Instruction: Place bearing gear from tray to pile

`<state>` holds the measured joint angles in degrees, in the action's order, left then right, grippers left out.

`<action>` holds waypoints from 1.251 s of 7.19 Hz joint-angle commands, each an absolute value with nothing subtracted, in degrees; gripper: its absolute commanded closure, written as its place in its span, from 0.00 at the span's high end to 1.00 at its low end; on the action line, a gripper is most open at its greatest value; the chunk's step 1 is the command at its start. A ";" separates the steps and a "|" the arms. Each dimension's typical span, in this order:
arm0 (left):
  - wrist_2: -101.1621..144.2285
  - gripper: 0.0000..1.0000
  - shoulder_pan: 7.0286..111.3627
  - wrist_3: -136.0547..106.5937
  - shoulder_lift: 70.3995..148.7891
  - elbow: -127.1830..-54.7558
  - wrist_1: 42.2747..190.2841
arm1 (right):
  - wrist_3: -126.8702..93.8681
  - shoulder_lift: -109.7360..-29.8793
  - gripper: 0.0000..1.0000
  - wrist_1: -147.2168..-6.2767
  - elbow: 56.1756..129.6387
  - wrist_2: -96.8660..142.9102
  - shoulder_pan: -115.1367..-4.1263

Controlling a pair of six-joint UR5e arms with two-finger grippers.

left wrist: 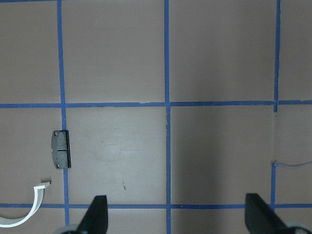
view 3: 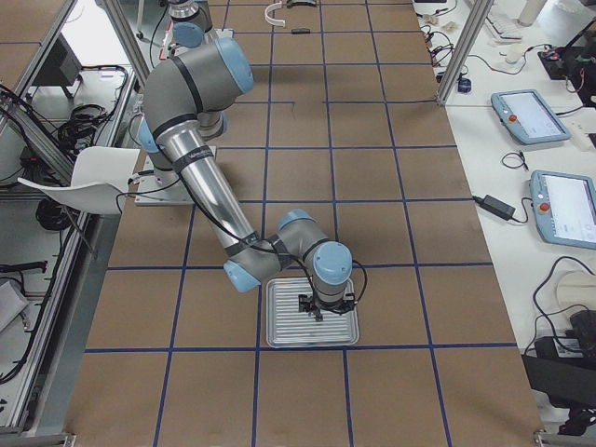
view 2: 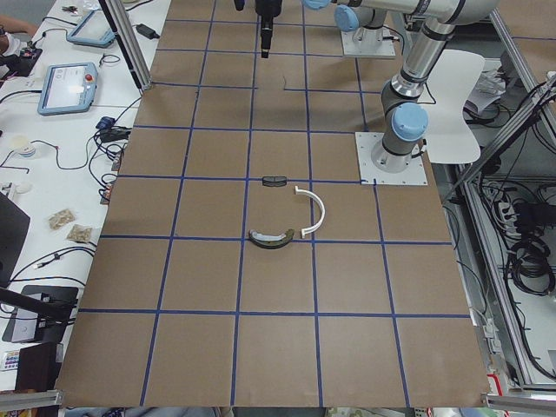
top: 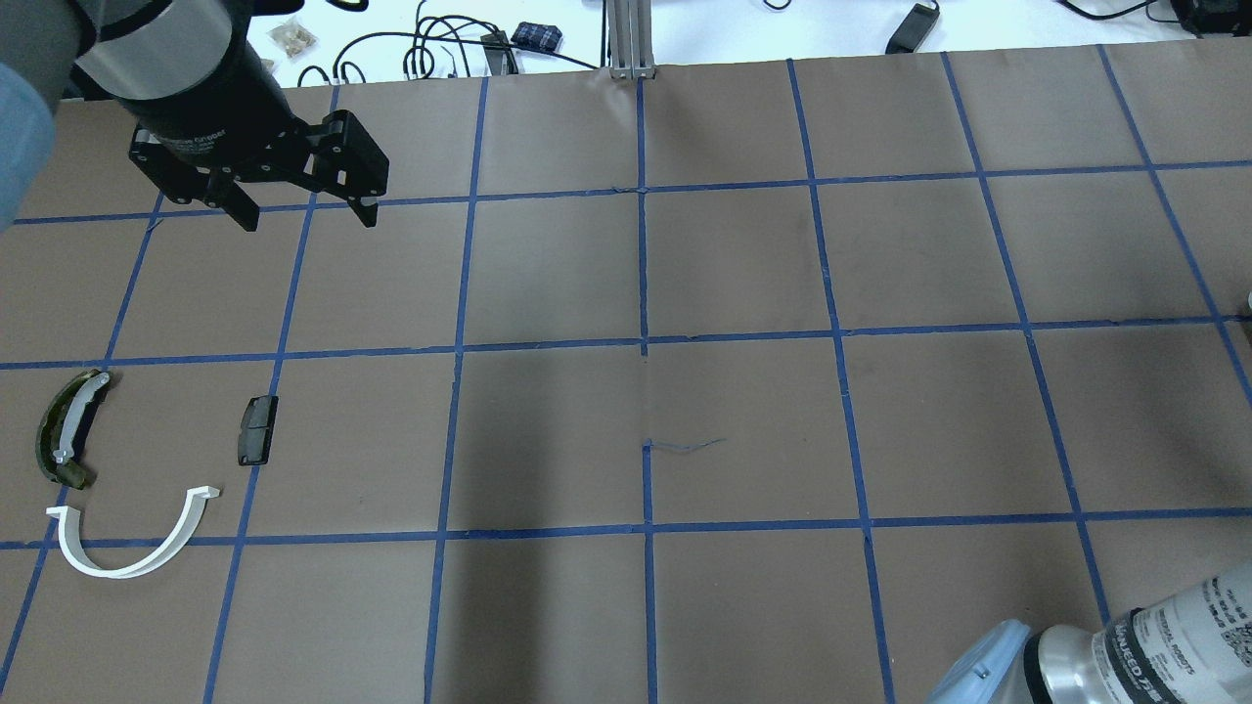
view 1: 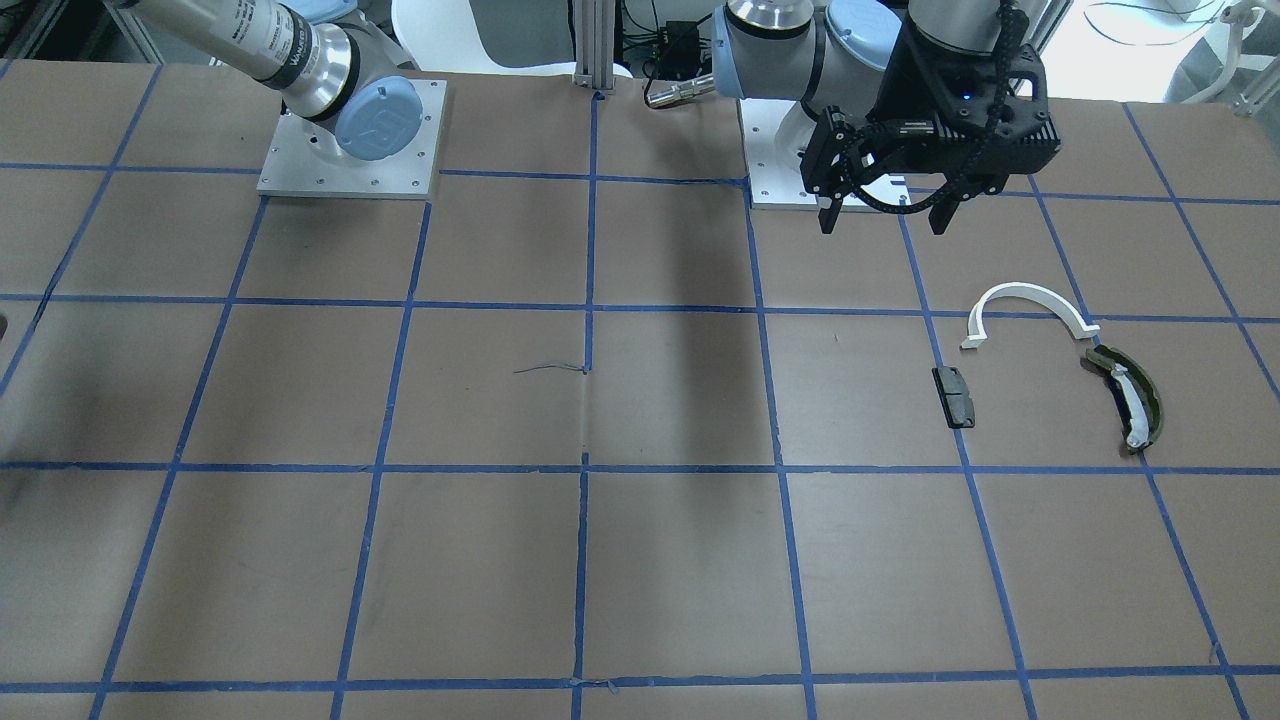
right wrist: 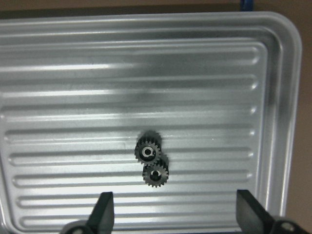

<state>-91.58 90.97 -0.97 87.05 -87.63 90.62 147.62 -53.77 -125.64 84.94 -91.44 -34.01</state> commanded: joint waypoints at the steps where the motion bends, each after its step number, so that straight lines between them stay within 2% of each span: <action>1: -91.58 1.00 90.97 -0.97 87.01 -87.63 90.62 | 151.68 -52.12 0.89 -126.47 84.99 -91.50 -33.66; 9: -91.58 1.00 90.97 -0.97 87.01 -87.63 90.62 | 155.21 -51.51 0.89 -126.39 85.87 -91.23 -33.49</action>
